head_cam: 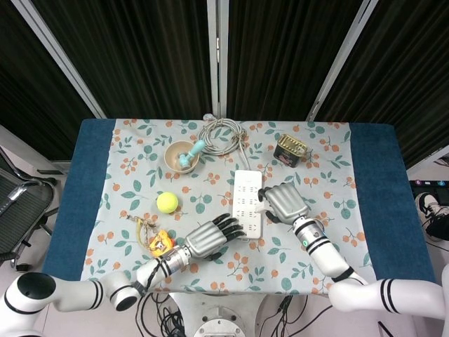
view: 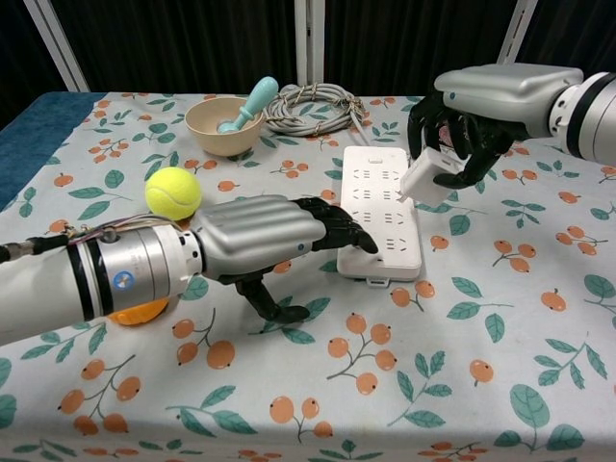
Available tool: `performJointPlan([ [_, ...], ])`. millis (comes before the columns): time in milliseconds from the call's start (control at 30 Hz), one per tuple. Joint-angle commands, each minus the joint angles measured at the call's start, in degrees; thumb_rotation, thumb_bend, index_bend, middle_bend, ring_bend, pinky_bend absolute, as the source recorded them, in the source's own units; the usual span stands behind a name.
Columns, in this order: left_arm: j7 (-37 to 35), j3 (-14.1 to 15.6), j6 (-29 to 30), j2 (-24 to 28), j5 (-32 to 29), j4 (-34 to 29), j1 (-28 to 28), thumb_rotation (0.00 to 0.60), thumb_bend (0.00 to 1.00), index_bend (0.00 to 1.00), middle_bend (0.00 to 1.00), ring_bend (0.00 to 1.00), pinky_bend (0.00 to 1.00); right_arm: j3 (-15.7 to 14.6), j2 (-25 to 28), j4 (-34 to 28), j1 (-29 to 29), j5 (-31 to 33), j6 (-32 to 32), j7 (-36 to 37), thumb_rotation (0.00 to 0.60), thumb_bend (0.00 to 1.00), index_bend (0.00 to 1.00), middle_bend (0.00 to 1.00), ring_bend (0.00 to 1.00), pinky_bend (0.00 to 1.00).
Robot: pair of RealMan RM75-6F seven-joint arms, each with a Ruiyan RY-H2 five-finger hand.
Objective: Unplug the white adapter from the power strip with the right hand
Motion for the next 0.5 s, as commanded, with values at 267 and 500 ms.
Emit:
performJointPlan([
  [267,1.54,-0.32,7.59,7.13,1.08,-7.34,3.47,0.6,0.3,0.12,0.11,0.01,0.02,-0.62,8.09,-2.68,-0.16,6.56,-4.73,-1.26,0.6,0.33,0.97,0.78,0.51,0.48],
  [500,1.35,-1.25,14.26,13.45,0.36,-11.7,7.53,0.6,0.29,0.12,0.11,0.01,0.02,-0.94,5.12,2.96,1.94,12.88,-9.58,-1.68,0.6,0.33,0.63,0.6,0.35,0.38],
])
